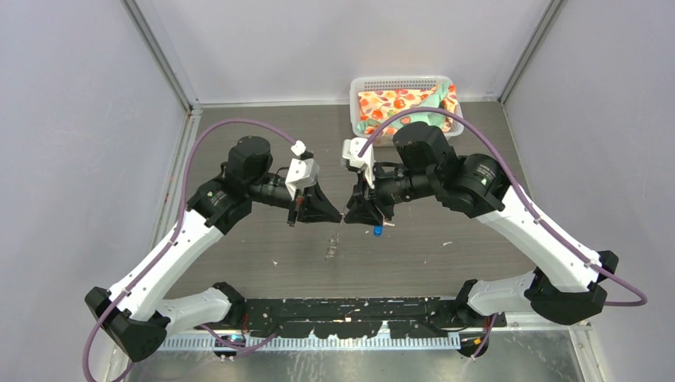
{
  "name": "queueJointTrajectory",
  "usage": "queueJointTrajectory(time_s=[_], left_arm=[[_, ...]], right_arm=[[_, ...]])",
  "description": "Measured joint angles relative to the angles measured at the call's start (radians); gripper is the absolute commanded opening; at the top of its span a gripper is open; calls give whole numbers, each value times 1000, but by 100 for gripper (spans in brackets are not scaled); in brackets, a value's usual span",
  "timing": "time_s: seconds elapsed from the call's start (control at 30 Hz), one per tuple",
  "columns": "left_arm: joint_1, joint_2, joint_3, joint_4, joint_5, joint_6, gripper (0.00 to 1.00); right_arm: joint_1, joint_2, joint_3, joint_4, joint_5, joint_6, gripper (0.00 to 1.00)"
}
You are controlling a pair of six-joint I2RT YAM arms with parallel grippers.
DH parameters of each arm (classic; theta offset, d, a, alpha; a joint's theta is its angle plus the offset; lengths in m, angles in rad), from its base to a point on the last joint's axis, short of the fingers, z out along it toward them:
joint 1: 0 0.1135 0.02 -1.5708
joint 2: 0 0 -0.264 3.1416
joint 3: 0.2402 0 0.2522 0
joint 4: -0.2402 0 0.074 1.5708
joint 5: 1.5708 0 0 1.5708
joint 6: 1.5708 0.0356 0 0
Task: Put the keys on the keyring
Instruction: Adjust the keyring.
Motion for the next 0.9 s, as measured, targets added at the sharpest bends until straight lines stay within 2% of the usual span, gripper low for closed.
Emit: queueJointTrajectory(time_s=[0.17,0.3,0.4,0.57,0.6,0.67,0.9], left_arm=[[-2,0,8,1,0,-1,1],[-2,0,8,1,0,-1,1],[-2,0,8,2,0,-4,1],[-2,0,8,5,0,-6,0],[-2,0,8,5,0,-6,0],[-2,0,9,3,-4,-8,0],[0,3,9,3,-16,-31,0]], right_arm=[[0,6,0,-3,5,7,50],[0,6,-1,6,2,19,36],[0,10,-1,12,-1,26,33],[0,31,-3,16,-8,31,22],[0,36,-8,19,-8,32,19],[0,40,-15,19,-10,34,1],[-3,12,-56,58,18,48,1]])
